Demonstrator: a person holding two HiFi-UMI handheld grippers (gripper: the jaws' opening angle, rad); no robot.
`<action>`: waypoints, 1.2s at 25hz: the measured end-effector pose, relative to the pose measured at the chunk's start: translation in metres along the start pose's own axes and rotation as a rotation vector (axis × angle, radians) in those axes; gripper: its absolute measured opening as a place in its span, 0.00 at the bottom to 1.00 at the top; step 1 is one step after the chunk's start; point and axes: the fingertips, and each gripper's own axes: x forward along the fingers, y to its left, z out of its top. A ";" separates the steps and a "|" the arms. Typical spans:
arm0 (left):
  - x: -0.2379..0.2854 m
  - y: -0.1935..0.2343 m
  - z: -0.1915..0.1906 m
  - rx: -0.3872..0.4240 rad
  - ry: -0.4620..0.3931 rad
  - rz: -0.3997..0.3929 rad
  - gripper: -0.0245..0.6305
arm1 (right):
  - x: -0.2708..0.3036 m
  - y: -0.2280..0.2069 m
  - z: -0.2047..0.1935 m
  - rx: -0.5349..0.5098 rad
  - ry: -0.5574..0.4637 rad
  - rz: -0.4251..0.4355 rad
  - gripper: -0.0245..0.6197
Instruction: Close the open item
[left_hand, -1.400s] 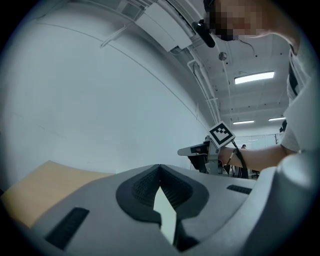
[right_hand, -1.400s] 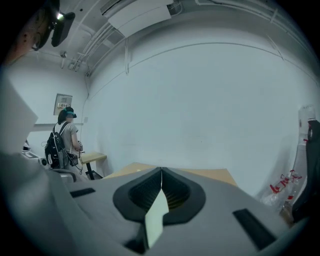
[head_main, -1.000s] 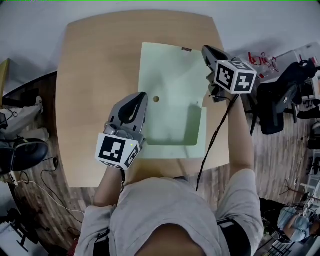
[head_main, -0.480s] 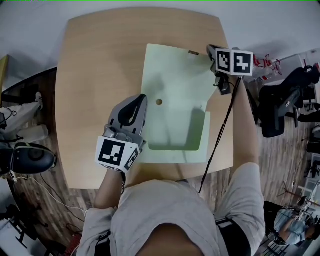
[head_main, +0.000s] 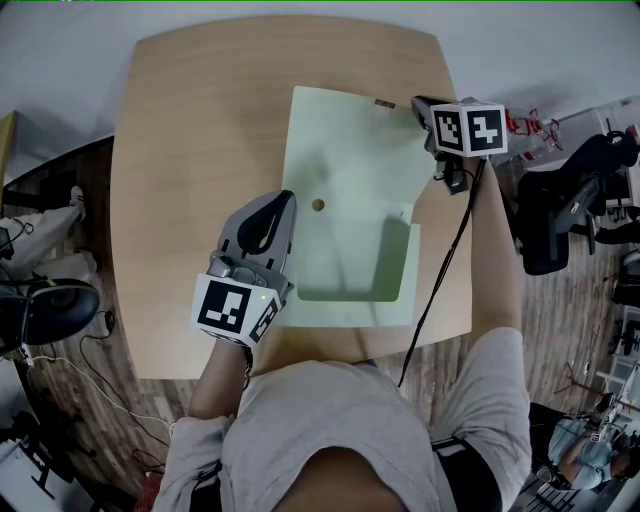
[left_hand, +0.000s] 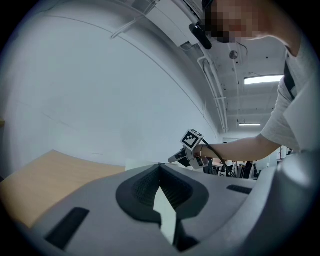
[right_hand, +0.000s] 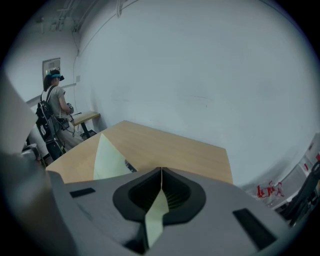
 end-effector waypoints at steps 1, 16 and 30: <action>-0.001 0.000 0.000 -0.001 0.000 -0.001 0.06 | -0.001 0.002 0.003 -0.031 -0.014 0.007 0.05; -0.001 0.003 -0.003 -0.011 0.007 0.012 0.06 | -0.014 0.027 0.007 -0.382 0.037 0.274 0.19; 0.003 0.008 -0.009 -0.018 0.029 0.024 0.06 | 0.008 0.032 -0.014 -0.509 0.184 0.378 0.33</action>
